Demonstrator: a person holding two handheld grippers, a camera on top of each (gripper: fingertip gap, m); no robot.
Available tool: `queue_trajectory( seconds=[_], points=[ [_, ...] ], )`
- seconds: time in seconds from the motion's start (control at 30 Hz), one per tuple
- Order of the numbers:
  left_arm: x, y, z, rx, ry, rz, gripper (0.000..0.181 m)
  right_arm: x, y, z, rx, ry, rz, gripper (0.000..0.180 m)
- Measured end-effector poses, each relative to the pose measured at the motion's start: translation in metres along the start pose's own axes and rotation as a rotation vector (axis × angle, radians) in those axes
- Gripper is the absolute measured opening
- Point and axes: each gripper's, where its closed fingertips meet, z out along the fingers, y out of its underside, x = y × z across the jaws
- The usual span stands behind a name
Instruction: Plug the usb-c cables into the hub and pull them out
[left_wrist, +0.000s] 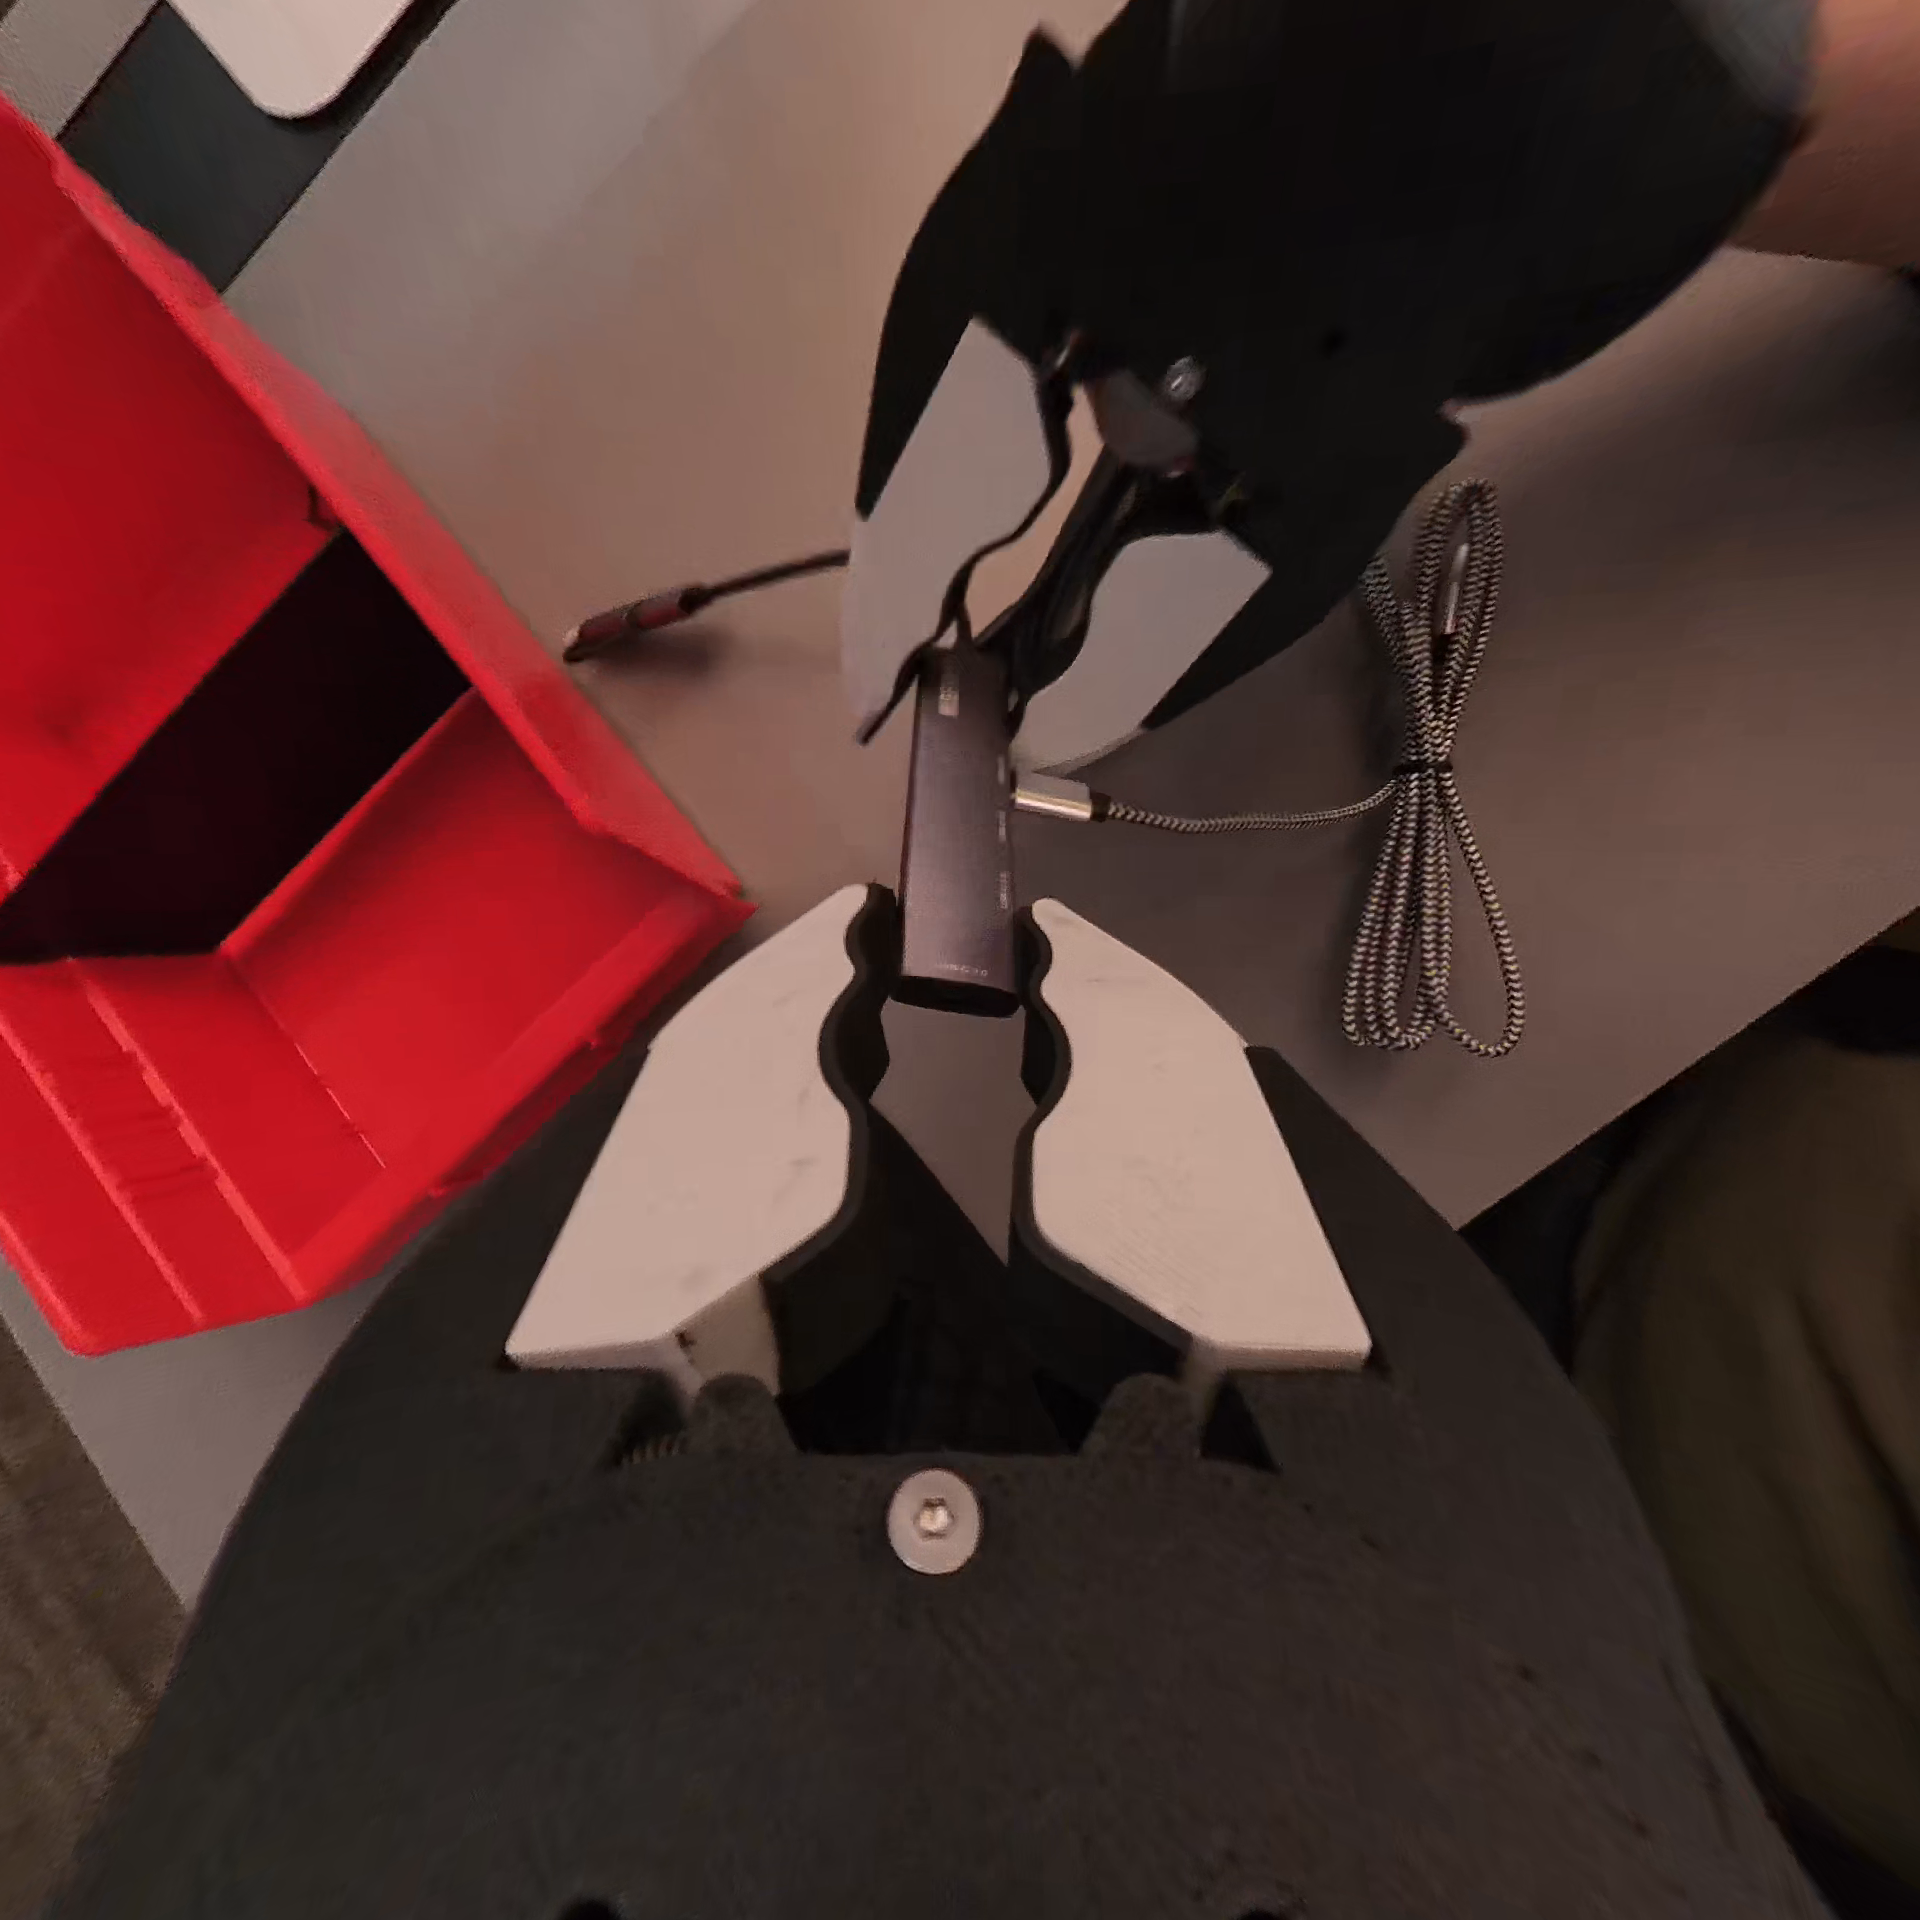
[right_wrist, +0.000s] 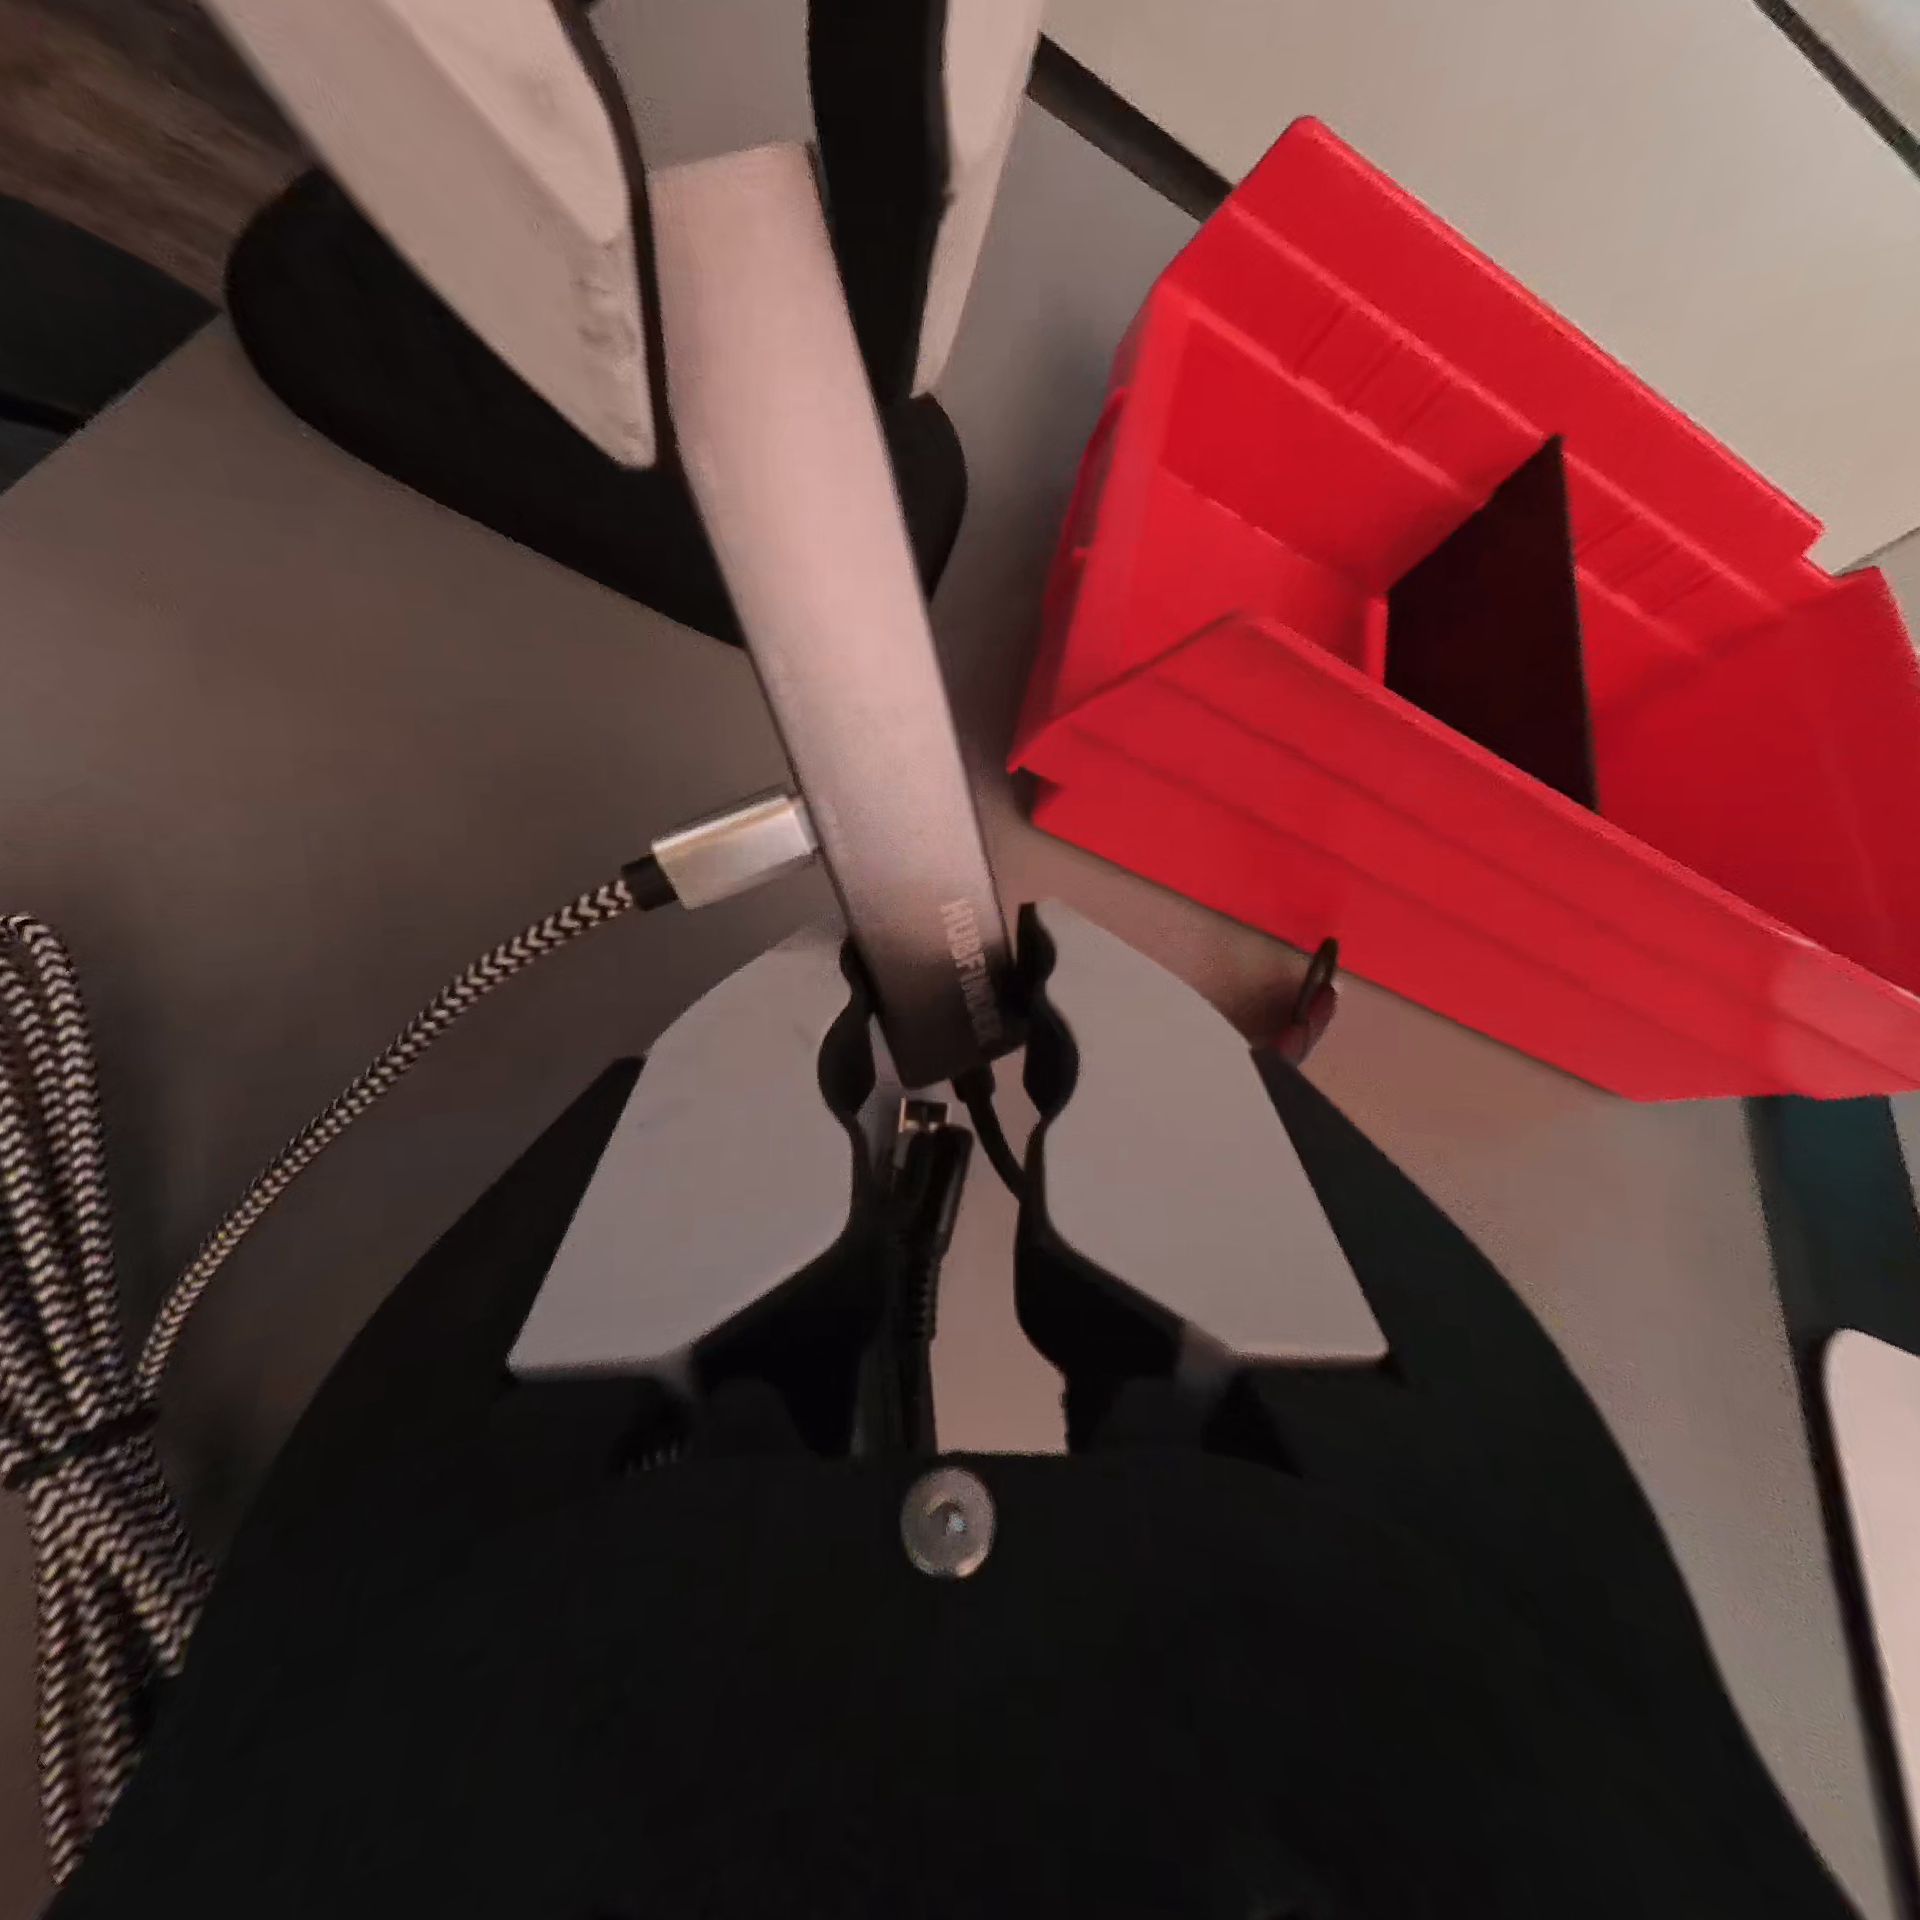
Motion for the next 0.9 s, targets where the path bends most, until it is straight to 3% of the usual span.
queue_trajectory(
  seconds=[0.03,0.13,0.27,0.4,0.6,0.7,0.9],
  points=[
    [0.001,-0.003,-0.001,-0.005,0.003,0.015,0.022,-0.002,-0.001,0.000,0.015,-0.011,-0.001,0.025],
    [0.000,-0.017,-0.008,0.028,0.002,0.054,0.022,-0.001,-0.008,-0.004,0.064,-0.016,0.003,0.023],
    [-0.040,-0.039,-0.035,0.193,-0.203,0.037,0.054,0.011,-0.031,-0.022,0.248,0.008,0.103,0.021],
    [-0.041,-0.036,-0.061,0.487,-0.005,-0.110,0.083,0.018,-0.046,-0.035,0.373,0.021,0.162,0.020],
    [-0.033,-0.012,-0.052,0.910,0.298,-0.379,0.076,0.022,-0.053,-0.039,0.453,-0.012,0.265,0.020],
    [-0.020,-0.015,-0.021,0.880,0.270,-0.330,0.075,0.018,-0.057,-0.037,0.473,-0.028,0.283,0.020],
    [-0.001,-0.044,0.003,0.857,0.277,-0.190,0.066,0.005,-0.067,-0.035,0.489,-0.063,0.274,0.020]
  ],
)
